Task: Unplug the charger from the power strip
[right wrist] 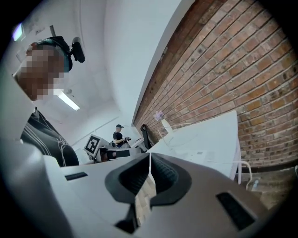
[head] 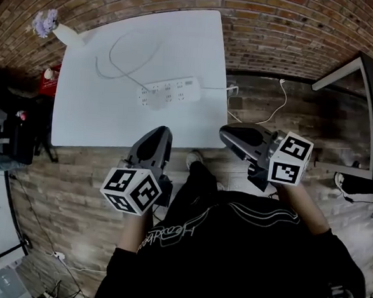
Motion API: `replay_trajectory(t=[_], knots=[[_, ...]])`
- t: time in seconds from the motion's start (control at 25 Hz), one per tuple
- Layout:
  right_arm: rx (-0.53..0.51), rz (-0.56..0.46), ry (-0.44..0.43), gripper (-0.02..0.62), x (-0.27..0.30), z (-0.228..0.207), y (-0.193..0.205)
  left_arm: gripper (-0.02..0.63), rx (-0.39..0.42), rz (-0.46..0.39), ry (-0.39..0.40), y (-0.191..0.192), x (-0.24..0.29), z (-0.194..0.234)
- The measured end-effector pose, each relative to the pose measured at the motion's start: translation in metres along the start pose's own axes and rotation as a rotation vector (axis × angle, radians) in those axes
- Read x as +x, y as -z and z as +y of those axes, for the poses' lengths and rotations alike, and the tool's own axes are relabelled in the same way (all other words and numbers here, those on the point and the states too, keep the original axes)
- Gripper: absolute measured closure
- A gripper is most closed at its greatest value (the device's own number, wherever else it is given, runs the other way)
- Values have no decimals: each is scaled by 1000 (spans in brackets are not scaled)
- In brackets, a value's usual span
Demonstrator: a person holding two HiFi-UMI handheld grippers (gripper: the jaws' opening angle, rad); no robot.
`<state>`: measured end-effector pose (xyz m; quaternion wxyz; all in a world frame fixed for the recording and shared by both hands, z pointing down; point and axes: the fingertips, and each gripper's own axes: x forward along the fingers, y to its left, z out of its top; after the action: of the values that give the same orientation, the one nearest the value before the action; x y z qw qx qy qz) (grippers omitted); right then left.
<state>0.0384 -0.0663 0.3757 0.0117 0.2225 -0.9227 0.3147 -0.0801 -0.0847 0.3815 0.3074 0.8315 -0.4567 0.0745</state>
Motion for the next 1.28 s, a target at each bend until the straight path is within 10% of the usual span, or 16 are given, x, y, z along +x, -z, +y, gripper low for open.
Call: replay_trajectory(t=[0.6, 1.28], knots=[[15, 99, 55, 595, 91, -92, -25, 417, -43, 141, -125, -4, 57, 124], [-570, 430, -86, 474, 148, -170, 21, 393, -68, 125, -312, 23, 97, 139]])
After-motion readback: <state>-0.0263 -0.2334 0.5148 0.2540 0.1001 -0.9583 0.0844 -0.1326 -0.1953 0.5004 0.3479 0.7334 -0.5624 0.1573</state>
